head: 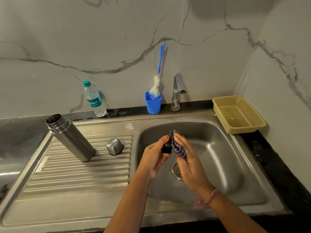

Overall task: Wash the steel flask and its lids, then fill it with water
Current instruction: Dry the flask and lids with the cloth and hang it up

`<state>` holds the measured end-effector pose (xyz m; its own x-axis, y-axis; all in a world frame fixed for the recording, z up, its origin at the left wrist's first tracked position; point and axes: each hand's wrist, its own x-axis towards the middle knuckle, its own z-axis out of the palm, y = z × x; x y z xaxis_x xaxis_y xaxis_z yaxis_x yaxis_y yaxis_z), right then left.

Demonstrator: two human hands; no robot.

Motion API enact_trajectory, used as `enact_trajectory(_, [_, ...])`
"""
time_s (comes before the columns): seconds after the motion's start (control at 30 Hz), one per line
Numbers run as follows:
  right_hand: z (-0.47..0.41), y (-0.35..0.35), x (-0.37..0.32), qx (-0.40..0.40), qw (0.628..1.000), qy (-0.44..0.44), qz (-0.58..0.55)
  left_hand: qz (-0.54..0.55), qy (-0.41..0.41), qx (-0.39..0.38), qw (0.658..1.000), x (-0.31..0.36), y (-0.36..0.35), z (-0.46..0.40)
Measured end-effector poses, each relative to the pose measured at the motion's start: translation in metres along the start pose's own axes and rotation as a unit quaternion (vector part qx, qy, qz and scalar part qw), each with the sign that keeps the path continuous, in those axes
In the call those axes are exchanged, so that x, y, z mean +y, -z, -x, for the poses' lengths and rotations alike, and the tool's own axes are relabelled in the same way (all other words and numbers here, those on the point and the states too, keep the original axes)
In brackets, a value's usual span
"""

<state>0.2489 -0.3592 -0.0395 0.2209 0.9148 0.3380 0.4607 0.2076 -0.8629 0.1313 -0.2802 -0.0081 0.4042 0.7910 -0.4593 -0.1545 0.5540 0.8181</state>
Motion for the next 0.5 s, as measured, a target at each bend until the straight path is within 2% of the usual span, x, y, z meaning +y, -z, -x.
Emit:
enact_trajectory(0.03, [-0.003, 0.001, -0.004, 0.010, 0.999, -0.017, -0.033, -0.006, -0.011, -0.016, 1.000, -0.002, 0.000, 0.001])
enact_trajectory(0.1, [-0.014, 0.006, -0.017, 0.036, 0.985, -0.112, -0.124, -0.016, -0.055, -0.047, 0.997, -0.006, 0.001, 0.001])
enact_trajectory(0.2, [-0.033, 0.016, -0.026, 0.044, 0.937, -0.289, -0.190, -0.069, -0.143, -0.074, 0.984, -0.015, 0.006, 0.000])
enact_trajectory(0.27, [-0.042, 0.025, -0.031, 0.021, 0.912, -0.347, -0.219, -0.115, -0.181, -0.093, 0.972, -0.022, 0.009, 0.000])
enact_trajectory(0.37, [-0.048, 0.030, -0.036, -0.011, 0.897, -0.375, -0.235, -0.166, -0.247, -0.123, 0.947, -0.024, 0.015, 0.001])
enact_trajectory(0.43, [-0.047, 0.026, -0.039, -0.006, 0.912, -0.360, -0.197, -0.218, -0.301, -0.126, 0.920, -0.024, 0.020, -0.002])
enact_trajectory(0.5, [-0.042, 0.019, -0.041, 0.011, 0.935, -0.322, -0.149, -0.239, -0.312, -0.120, 0.912, -0.025, 0.021, -0.003])
